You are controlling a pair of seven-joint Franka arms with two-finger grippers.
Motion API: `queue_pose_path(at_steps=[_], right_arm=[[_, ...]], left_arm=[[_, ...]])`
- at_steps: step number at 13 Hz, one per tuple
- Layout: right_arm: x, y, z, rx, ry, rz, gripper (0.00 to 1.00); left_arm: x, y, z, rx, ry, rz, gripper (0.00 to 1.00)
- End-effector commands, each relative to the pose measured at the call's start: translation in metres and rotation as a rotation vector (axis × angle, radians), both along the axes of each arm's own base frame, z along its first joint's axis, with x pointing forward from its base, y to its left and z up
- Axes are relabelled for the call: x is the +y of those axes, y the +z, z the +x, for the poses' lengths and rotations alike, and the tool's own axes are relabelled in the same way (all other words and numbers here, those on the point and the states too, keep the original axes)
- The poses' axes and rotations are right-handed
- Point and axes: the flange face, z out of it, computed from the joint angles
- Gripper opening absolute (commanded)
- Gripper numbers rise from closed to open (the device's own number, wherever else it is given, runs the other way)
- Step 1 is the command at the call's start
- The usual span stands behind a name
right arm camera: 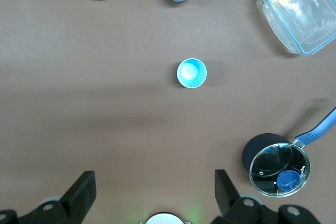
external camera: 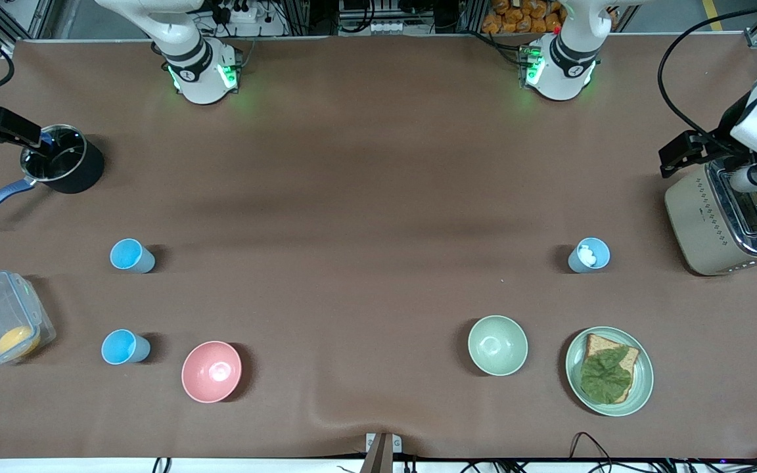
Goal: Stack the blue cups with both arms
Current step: 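Reach the left gripper toward the tissue cup while the right gripper reaches a blue cup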
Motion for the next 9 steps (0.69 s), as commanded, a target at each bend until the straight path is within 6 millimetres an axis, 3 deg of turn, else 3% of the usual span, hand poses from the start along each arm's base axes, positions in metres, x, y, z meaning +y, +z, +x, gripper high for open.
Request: queue_pose_path(at_steps=[1,3,4,5,7,9], right_arm=[[-0.002,0.005,0.001,0.004,-0.013,0.018,1.00],[-0.004,0.004,0.000,0.012,-0.013,0.018,1.00],[-0.008,0.003,-0.001,0.018,-0.020,0.018,1.00],[-0.010,0.003,-0.001,0.021,-0.022,0.019,1.00],[-0.014,-0.013,0.007,0.050,-0.027,0.015,1.00],[-0.014,-0.032,0.015,0.088,-0.030,0.017,1.00]], left_arm=[[0.003,0.007,-0.012,0.047,-0.017,-0.043,1.00],[0.006,0.001,-0.008,0.056,-0.004,-0.031,1.00],[0.005,-0.013,-0.004,0.079,0.004,-0.034,1.00],[0.010,-0.038,0.005,0.126,0.007,-0.042,1.00],[0.028,-0.087,0.022,0.056,0.024,-0.048,1.00],[0.033,-0.141,0.022,0.018,0.024,-0.051,1.00]])
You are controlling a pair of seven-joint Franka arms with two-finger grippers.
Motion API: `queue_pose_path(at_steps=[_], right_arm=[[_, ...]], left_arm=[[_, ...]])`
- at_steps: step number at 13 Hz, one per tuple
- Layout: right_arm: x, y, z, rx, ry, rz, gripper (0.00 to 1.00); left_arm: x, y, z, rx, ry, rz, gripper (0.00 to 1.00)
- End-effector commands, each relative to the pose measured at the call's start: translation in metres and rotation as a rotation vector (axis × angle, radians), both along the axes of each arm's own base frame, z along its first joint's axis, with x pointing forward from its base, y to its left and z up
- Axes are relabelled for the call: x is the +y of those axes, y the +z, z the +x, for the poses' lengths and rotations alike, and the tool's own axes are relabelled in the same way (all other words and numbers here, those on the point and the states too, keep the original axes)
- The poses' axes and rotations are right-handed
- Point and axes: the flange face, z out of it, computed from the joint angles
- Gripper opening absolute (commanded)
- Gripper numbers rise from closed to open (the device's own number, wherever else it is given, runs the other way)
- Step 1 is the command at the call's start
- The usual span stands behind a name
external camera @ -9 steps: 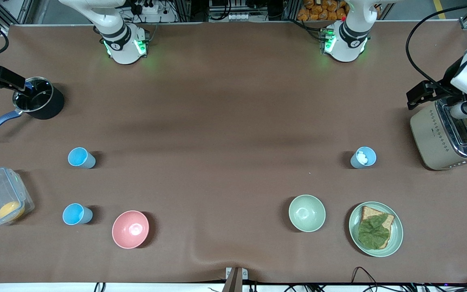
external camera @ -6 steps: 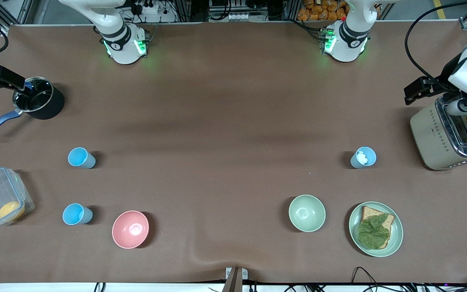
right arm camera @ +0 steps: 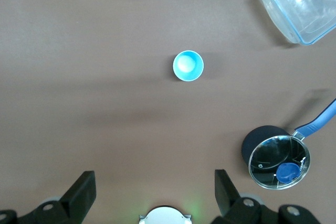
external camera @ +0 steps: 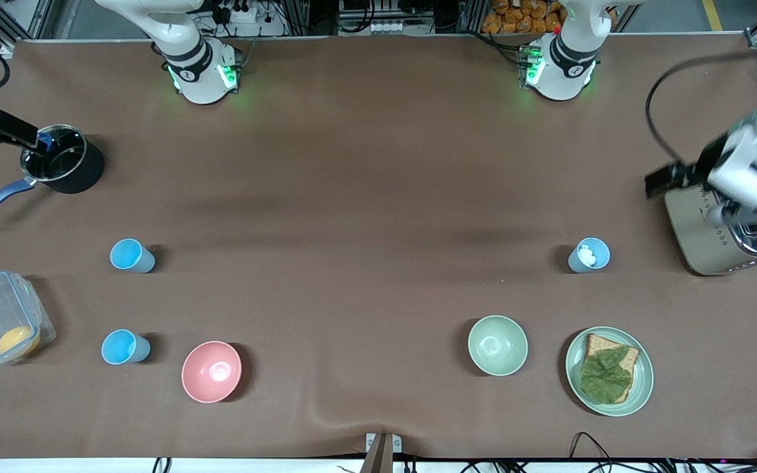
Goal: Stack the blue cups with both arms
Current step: 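Reach the left gripper toward the tissue cup while the right gripper reaches a blue cup, then grasp the tissue cup with the left gripper while the right gripper grasps the blue cup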
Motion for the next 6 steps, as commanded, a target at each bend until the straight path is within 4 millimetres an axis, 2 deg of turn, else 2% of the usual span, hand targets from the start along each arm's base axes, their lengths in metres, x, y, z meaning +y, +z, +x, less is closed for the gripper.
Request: queue_pose_path(at_steps=[1,3,4,5,6], right_arm=[[-0.001,-0.036,0.019,0.070,-0.002,0.015,1.00],[-0.011,-0.092,0.045,0.138,-0.014,0.024,1.00],[-0.025,-0.122,0.054,0.169,-0.035,0.029,1.00],[-0.036,-0.151,0.058,0.204,-0.055,0.038,1.00],[-0.036,-0.172,0.060,0.225,-0.059,0.044,1.00]], left_arm=[[0.010,-0.063,-0.011,-0.031,-0.008,-0.024,1.00],[0.021,-0.114,-0.014,-0.099,-0.023,-0.029,1.00],[0.024,-0.137,-0.019,-0.115,-0.038,-0.032,1.00],[0.027,-0.158,-0.018,-0.117,-0.035,-0.037,1.00],[0.031,-0.183,-0.014,-0.102,-0.042,-0.044,1.00]])
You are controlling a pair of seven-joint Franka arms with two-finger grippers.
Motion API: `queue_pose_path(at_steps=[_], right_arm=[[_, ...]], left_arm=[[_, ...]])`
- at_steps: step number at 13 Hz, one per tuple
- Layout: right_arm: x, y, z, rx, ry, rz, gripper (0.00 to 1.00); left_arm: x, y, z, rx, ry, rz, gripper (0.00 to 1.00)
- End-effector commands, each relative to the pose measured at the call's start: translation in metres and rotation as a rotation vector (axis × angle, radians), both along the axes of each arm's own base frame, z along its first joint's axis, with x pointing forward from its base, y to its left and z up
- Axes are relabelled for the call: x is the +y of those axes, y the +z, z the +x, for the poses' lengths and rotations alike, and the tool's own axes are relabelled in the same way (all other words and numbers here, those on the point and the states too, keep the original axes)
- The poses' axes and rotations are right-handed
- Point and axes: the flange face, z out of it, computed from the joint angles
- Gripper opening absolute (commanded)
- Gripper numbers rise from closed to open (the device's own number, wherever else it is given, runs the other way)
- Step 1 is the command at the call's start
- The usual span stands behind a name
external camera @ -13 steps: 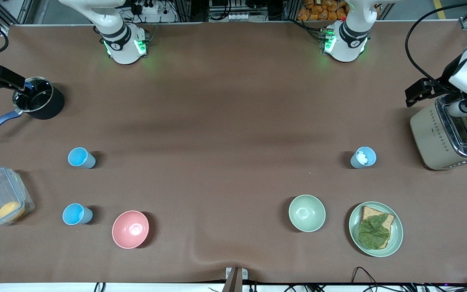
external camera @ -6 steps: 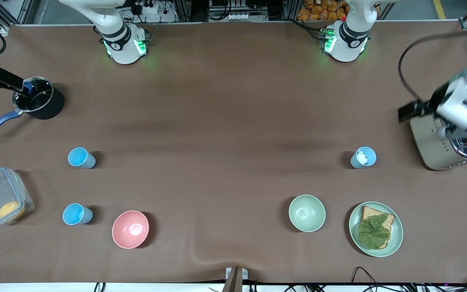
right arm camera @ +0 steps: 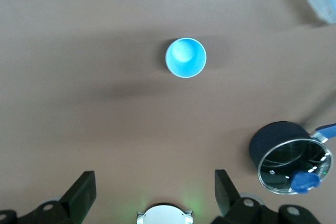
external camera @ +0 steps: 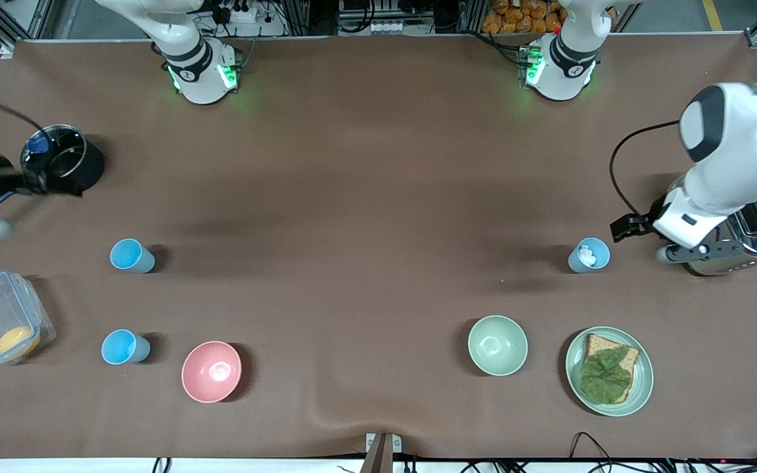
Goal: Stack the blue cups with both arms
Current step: 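Grasp the tissue cup with the left gripper while the right gripper grasps the blue cup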
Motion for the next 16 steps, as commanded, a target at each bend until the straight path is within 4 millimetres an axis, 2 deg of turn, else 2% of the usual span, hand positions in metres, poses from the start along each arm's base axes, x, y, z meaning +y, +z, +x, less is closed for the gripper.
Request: queue_pose_path(at_steps=[1,3,4,5,6,8,9,11,12,13,16], right_arm=[[-0.017,-0.058,0.006,0.067,-0.034,0.035,1.00],[-0.046,-0.116,0.016,0.108,-0.032,0.061,1.00],[-0.058,-0.136,0.021,0.086,0.011,0.079,1.00],[-0.065,-0.152,0.023,0.072,0.024,0.082,1.00],[-0.064,-0.163,0.022,0.064,0.027,0.079,1.00],[-0.057,-0.172,0.027,0.022,0.042,0.063,1.00],[-0.054,-0.180,0.028,0.013,0.054,0.055,1.00],[-0.053,-0.196,0.036,-0.026,0.085,0.033,1.00],[-0.052,-0.208,0.039,-0.039,0.108,0.018,1.00],[-0.052,-0.215,0.040,-0.054,0.122,0.017,1.00],[-0.060,-0.241,0.036,-0.081,0.153,0.020,1.00]], left_arm=[[0.014,-0.054,-0.001,0.017,-0.040,-0.026,1.00],[0.038,-0.095,0.004,0.019,-0.073,-0.041,1.00],[0.047,-0.111,0.006,0.018,-0.086,-0.046,1.00],[0.047,-0.123,0.008,0.011,-0.085,-0.051,1.00],[0.046,-0.130,0.008,0.012,-0.086,-0.054,1.00],[0.043,-0.141,0.007,0.025,-0.090,-0.060,0.97],[0.038,-0.143,0.007,0.028,-0.097,-0.061,0.85],[0.034,-0.145,0.007,0.031,-0.102,-0.062,0.46],[0.032,-0.146,0.007,0.034,-0.099,-0.063,0.11],[0.032,-0.149,0.006,0.039,-0.087,-0.069,0.00],[0.022,-0.145,0.007,0.036,-0.098,-0.079,0.00]])
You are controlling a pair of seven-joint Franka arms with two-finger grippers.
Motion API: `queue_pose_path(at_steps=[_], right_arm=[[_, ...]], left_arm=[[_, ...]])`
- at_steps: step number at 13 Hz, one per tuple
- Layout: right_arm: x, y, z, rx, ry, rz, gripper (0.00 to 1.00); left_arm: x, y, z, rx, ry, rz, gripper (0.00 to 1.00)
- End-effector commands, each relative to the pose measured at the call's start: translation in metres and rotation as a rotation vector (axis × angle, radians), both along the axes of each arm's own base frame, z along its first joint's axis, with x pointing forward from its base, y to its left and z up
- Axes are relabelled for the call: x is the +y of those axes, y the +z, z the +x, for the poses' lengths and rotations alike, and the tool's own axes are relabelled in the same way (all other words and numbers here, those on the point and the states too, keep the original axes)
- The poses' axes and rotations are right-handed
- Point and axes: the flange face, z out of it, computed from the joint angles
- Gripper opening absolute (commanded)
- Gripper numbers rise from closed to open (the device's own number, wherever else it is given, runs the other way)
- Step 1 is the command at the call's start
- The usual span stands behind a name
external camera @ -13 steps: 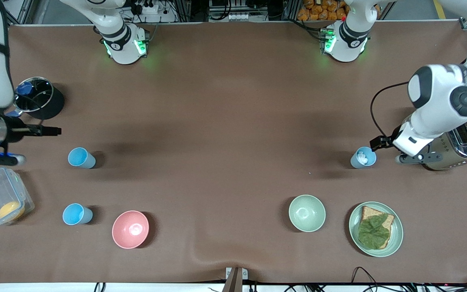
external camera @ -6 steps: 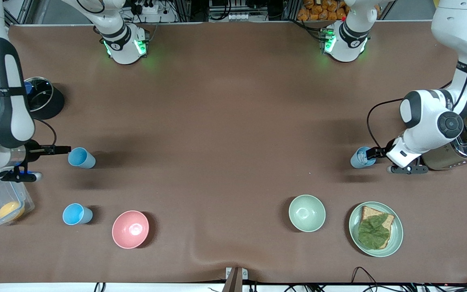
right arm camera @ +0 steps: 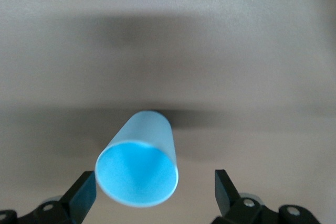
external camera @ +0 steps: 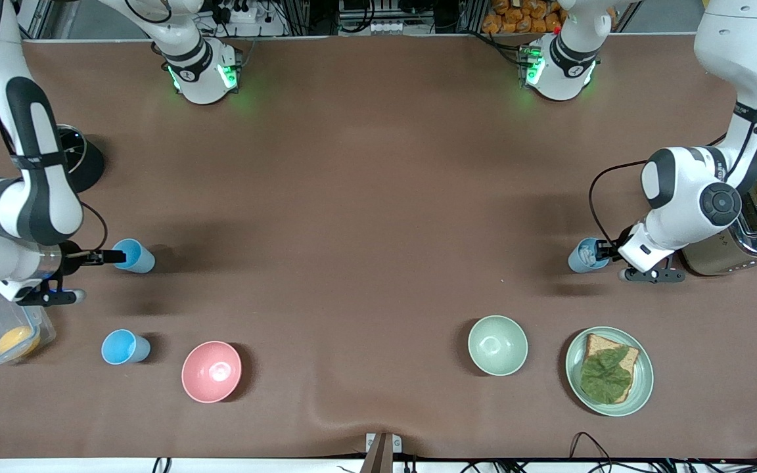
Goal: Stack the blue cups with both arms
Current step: 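Carry the tissue cup with the left gripper to the table center and set it down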
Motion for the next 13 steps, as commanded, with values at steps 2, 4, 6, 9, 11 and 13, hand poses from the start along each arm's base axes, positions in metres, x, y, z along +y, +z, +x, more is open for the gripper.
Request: queue_pose_path(at_steps=[2,4,6,9,11,13], right_arm=[[-0.006,-0.022,-0.009,0.015,0.036,0.003,1.00],[-0.012,-0.029,-0.015,0.028,0.023,0.006,1.00],[-0.013,-0.034,-0.017,0.033,0.022,0.007,1.00],[-0.014,-0.044,-0.016,0.030,0.021,0.006,1.00],[-0.019,-0.051,-0.016,0.005,0.011,0.003,0.37],[-0.019,-0.053,-0.017,0.001,0.002,0.007,0.00]], left_arm=[[-0.059,0.032,-0.001,0.002,0.011,-0.059,0.00],[-0.140,0.055,-0.012,0.047,0.092,-0.091,0.00],[-0.225,0.072,-0.026,0.052,0.137,-0.138,0.00],[-0.358,0.076,-0.070,0.077,0.251,-0.200,0.00],[-0.429,0.052,-0.107,0.084,0.350,-0.245,0.00],[-0.475,0.026,-0.136,0.063,0.368,-0.210,0.00]])
